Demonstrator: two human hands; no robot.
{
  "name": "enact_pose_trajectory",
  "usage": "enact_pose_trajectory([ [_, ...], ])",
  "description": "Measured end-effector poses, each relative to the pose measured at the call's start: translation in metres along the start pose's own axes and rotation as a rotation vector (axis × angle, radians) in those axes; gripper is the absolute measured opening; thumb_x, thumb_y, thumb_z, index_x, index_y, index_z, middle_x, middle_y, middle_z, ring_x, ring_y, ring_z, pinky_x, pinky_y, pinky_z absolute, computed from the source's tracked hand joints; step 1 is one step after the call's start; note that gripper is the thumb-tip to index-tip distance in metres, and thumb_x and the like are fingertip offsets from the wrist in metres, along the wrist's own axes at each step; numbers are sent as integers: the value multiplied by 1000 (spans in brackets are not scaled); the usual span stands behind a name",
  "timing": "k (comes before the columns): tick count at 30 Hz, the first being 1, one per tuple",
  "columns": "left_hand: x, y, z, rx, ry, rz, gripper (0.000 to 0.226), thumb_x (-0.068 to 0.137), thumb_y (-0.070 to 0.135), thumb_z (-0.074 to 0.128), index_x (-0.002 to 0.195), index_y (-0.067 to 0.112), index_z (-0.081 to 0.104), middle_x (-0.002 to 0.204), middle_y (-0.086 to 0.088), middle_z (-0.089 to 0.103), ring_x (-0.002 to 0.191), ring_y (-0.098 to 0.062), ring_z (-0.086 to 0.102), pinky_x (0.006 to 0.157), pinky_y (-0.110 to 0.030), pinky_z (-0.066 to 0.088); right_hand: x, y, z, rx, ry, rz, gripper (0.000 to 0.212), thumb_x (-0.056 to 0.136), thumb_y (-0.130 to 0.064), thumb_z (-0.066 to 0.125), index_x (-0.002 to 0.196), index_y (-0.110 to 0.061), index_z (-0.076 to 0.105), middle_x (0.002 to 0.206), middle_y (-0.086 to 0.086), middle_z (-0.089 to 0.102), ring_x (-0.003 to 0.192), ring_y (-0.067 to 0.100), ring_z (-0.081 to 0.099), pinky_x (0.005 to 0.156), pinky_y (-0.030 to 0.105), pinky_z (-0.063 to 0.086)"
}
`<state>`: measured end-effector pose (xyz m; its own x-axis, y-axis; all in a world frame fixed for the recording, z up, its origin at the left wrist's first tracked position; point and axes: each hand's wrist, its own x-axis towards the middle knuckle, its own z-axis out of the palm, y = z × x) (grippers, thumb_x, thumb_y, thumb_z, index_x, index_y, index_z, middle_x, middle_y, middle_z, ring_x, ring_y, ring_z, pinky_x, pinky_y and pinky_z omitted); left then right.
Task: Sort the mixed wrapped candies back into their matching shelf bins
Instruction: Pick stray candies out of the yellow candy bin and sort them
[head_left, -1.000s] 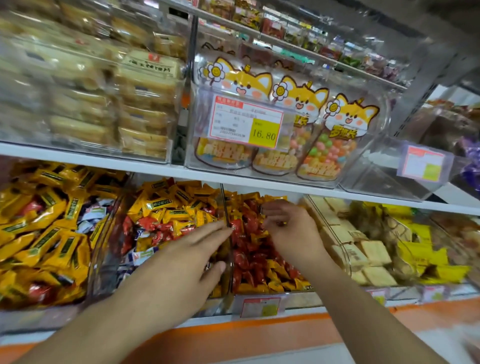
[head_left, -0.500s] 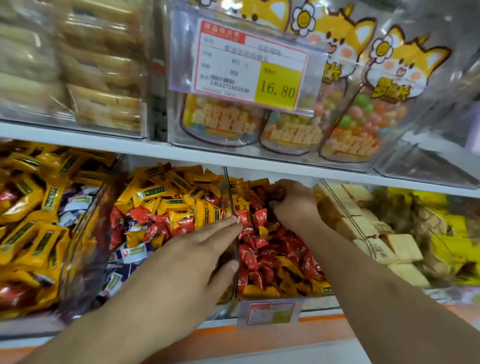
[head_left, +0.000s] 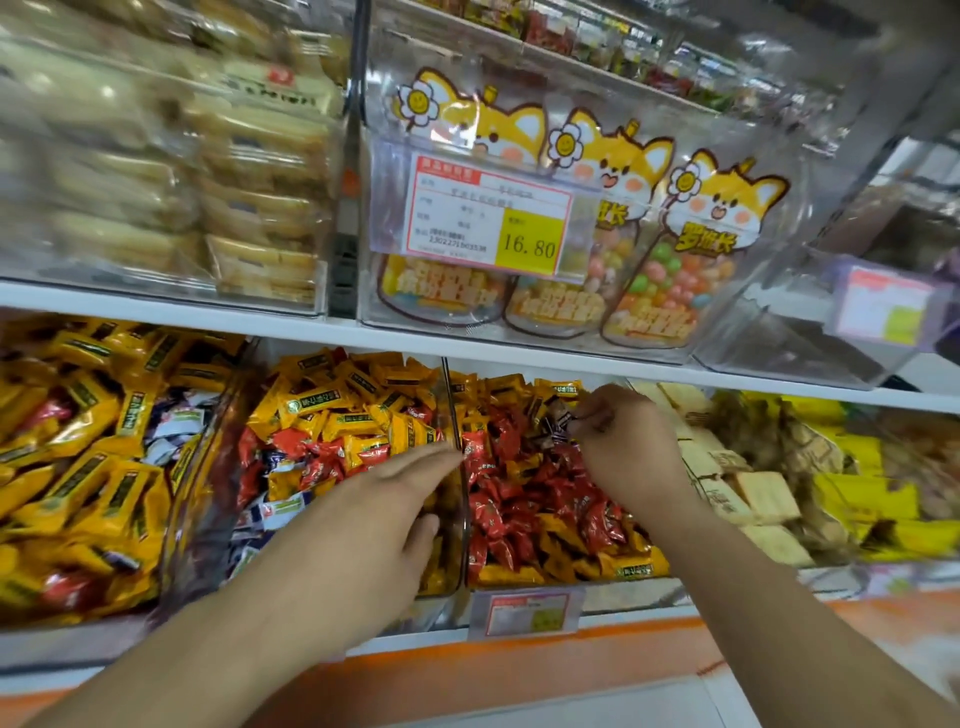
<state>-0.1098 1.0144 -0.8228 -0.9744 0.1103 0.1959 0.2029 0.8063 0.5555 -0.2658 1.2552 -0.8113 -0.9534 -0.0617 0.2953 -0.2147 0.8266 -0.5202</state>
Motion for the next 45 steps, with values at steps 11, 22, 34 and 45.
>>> enact_pose_trajectory([
  [11,-21,2,-25,32,153,-71,47,101,29,55,144,42,43,149,25,39,116,0,51,95,-23,43,-85,-71,-14,211,-268,-97,10,100,-17,62,105,-25,68,93,-11,67,84,2,61,63,10,48],
  [22,11,53,21,116,35,142,44,103,38,51,145,48,42,146,38,30,135,16,26,105,2,13,-56,64,-65,-159,1,-61,40,101,-12,56,141,-13,59,141,4,61,137,27,48,110,36,39],
  [34,155,109,126,84,-91,86,37,99,33,65,136,31,62,123,5,69,95,-13,67,78,-27,55,-46,101,-62,72,-84,-51,52,98,-6,43,136,-37,61,119,-7,64,111,23,60,89,42,55],
  [45,179,97,135,246,-274,52,31,97,36,67,128,34,67,120,6,68,102,-19,67,86,-33,56,-49,105,-70,127,-104,0,46,105,-12,49,146,-31,57,144,-6,62,132,19,55,107,35,48],
])
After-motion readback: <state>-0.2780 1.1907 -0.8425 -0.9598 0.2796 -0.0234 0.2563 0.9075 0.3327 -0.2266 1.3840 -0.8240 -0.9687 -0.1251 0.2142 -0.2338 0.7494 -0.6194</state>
